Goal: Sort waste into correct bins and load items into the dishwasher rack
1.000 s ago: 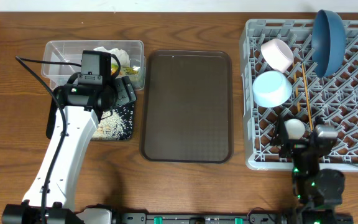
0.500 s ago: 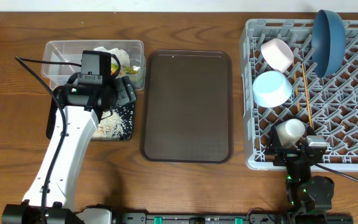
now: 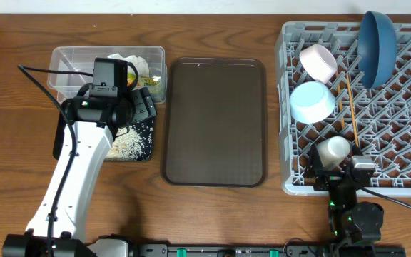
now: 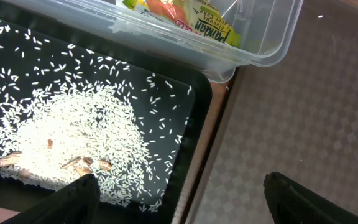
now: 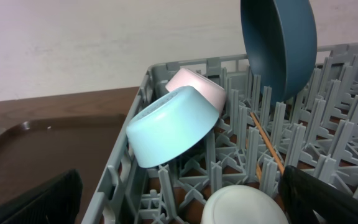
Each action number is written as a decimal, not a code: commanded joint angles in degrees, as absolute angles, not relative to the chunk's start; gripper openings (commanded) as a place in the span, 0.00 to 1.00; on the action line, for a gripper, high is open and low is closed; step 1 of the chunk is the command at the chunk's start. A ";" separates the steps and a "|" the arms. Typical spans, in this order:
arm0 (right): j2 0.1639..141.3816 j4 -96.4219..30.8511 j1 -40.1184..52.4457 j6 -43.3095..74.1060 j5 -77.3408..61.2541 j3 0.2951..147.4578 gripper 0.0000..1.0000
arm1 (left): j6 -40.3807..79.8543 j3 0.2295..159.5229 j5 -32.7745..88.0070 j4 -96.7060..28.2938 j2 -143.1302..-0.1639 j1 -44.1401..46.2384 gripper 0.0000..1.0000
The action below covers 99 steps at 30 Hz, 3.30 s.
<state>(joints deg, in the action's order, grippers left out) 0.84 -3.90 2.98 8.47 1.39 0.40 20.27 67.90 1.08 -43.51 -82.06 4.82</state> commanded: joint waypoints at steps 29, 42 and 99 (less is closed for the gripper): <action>0.32 -4.14 3.44 7.64 1.02 0.32 0.99 | 4.93 47.18 -1.65 -19.55 -44.69 0.93 0.87; 0.32 -4.14 3.44 7.64 1.02 0.32 0.99 | -0.08 15.44 7.09 -1.52 -16.27 -4.23 0.87; 0.32 -4.14 3.44 7.66 1.02 0.32 0.99 | -2.55 0.23 5.37 -3.60 -0.23 -2.17 0.87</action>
